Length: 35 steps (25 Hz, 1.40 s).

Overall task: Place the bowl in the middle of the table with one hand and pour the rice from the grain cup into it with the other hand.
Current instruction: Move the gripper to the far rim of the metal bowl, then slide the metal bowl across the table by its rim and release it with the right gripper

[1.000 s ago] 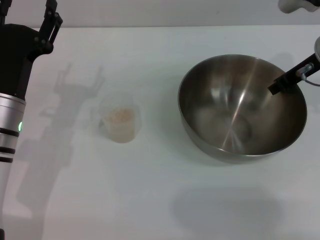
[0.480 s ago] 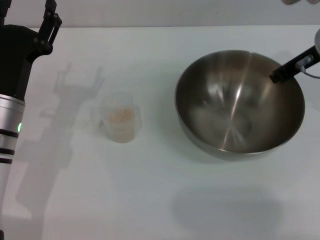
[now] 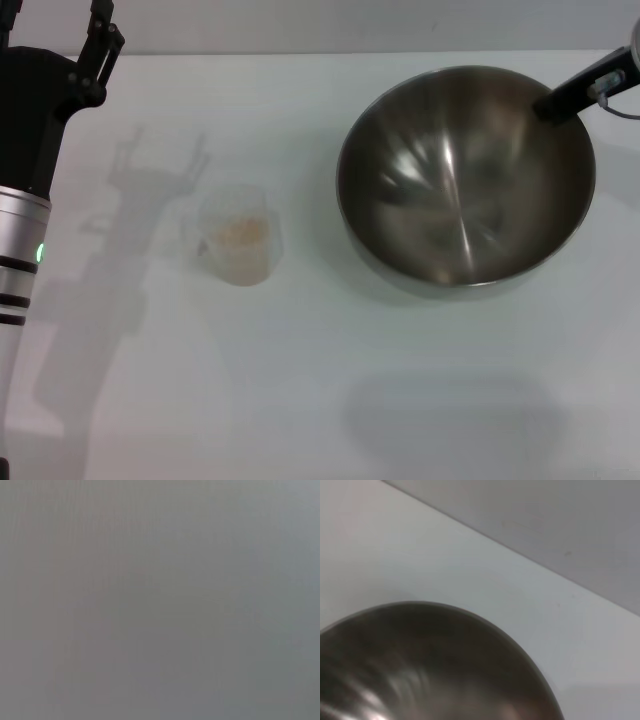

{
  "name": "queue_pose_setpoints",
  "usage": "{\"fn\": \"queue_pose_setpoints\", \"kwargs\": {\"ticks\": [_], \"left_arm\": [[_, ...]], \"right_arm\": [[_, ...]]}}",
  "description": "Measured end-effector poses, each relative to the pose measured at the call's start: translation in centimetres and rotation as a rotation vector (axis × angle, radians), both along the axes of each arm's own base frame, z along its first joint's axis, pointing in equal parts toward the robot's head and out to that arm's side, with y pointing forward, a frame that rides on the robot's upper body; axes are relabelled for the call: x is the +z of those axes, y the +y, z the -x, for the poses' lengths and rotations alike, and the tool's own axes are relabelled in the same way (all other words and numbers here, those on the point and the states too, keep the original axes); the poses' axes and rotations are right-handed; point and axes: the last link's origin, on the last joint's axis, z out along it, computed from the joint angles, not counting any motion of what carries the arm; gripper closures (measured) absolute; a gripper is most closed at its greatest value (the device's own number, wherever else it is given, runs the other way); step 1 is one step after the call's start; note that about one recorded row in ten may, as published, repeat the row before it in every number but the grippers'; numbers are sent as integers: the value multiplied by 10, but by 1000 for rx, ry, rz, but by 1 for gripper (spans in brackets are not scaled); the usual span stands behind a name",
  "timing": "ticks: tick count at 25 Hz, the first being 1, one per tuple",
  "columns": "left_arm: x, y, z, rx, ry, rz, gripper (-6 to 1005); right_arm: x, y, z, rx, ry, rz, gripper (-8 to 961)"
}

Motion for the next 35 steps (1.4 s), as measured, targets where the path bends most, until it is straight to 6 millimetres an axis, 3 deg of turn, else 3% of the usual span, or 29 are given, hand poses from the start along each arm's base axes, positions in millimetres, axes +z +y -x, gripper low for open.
{"fn": "queue_pose_setpoints", "kwargs": {"ticks": [19, 27, 35], "left_arm": [[0, 0, -2, -5, -4, -4, 179], [0, 1, -3, -9, -1, -8, 180], [1, 2, -4, -14, 4, -8, 180]], "right_arm": [[-7, -3, 24, 107, 178, 9, 931], [-20, -13, 19, 70, 249, 67, 928], [-34, -18, 0, -7, 271, 106, 924]]}}
